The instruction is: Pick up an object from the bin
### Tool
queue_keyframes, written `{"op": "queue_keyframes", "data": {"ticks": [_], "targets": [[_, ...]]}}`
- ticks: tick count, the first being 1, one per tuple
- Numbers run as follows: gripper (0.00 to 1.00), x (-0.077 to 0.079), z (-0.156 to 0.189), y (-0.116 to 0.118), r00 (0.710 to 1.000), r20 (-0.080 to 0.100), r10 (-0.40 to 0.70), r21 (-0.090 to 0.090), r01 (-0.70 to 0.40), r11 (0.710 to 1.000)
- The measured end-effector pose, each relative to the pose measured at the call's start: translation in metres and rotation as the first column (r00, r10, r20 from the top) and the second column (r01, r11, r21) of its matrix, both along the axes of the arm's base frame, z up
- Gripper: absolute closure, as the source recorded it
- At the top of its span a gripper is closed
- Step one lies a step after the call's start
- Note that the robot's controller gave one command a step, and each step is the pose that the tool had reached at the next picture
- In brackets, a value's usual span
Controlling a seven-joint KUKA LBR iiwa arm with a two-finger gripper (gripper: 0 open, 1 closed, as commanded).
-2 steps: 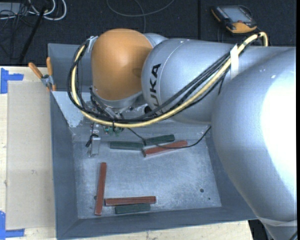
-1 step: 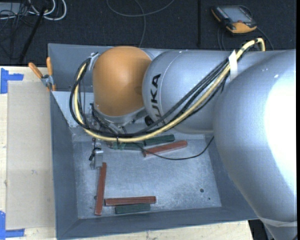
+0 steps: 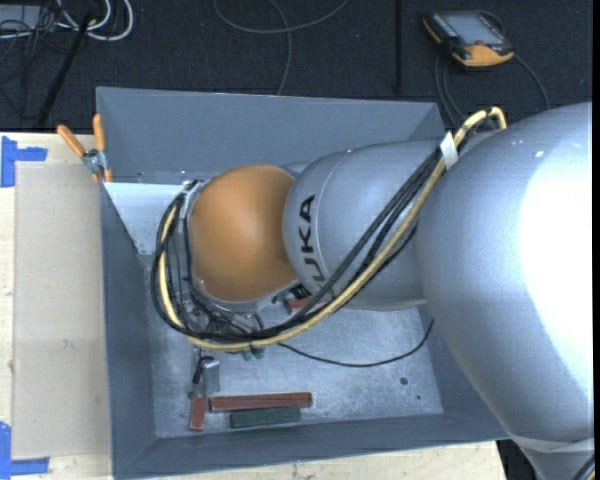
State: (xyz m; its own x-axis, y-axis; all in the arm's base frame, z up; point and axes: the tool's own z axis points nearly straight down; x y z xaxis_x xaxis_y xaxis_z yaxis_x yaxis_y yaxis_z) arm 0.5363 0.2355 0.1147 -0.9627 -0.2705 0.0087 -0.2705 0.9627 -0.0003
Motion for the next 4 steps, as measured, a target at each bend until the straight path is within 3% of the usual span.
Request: {"op": "queue_keyframes", "data": {"ticks": [1, 2, 3, 4], "targets": [[0.0, 0.013, -0.01, -0.007, 0.991, 0.009, 0.135, 0.003, -0.135, 0.991], [0.0, 0.009, -0.013, -0.041, 0.968, 0.007, 0.25, 0.005, -0.25, 0.968], [0.0, -0.005, -0.017, -0.068, 0.997, 0.006, 0.071, -0.001, -0.071, 0.997], [0.0, 0.002, -0.026, -0.041, 0.984, 0.008, 0.179, 0.003, -0.179, 0.984]]}}
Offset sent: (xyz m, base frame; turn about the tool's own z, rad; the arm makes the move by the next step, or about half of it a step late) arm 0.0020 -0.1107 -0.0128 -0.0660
